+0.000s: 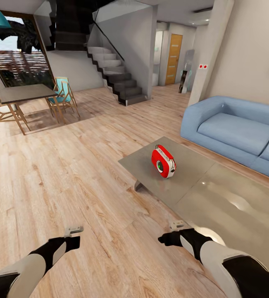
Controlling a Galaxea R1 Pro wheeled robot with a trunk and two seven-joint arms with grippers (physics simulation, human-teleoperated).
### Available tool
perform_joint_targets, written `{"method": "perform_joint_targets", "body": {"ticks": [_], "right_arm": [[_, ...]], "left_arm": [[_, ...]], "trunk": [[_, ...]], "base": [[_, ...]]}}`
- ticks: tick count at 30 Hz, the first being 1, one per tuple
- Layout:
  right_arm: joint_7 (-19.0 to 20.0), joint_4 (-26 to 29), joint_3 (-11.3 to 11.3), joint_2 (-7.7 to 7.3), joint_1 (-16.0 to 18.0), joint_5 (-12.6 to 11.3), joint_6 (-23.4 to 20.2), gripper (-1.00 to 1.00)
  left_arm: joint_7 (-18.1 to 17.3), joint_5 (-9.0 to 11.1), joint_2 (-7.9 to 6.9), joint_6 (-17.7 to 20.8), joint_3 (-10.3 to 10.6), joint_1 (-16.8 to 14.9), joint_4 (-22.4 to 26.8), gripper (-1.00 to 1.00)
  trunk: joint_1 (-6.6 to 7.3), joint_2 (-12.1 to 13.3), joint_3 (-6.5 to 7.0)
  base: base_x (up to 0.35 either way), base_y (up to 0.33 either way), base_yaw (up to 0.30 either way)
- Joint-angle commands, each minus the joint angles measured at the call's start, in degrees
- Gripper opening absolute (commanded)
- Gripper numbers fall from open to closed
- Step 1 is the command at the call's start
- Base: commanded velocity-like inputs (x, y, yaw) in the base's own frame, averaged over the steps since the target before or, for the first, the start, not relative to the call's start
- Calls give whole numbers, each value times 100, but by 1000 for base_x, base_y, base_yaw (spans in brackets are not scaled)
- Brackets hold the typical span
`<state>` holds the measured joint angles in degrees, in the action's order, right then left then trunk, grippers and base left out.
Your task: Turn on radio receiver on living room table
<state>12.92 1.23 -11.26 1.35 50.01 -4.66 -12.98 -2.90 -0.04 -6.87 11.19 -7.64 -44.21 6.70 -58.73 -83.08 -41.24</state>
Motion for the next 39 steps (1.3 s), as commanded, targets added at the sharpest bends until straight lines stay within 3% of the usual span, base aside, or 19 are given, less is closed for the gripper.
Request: {"method": "perform_joint_targets", "body": {"ticks": [1,10,21,39], "right_arm": [[0,0,1,-1,-19,0,28,100],[0,0,1,-30,-170,0,232,100],[9,0,9,-57,-361,3,385,100],[31,0,10,-236,-742,0,668,100]], "left_arm": [[0,-2,-12,-21,0,0,-56,-100],[0,-19,-41,-518,0,0,-542,-100],[0,-31,-65,-581,0,121,-715,-100],[0,-40,-138,-617,0,575,-722,-100]], "trunk": [[0,0,0],[0,0,0],[0,0,0],[0,0,0]], "base": [[0,0,0],[0,0,0],[0,0,0],[0,0,0]]}}
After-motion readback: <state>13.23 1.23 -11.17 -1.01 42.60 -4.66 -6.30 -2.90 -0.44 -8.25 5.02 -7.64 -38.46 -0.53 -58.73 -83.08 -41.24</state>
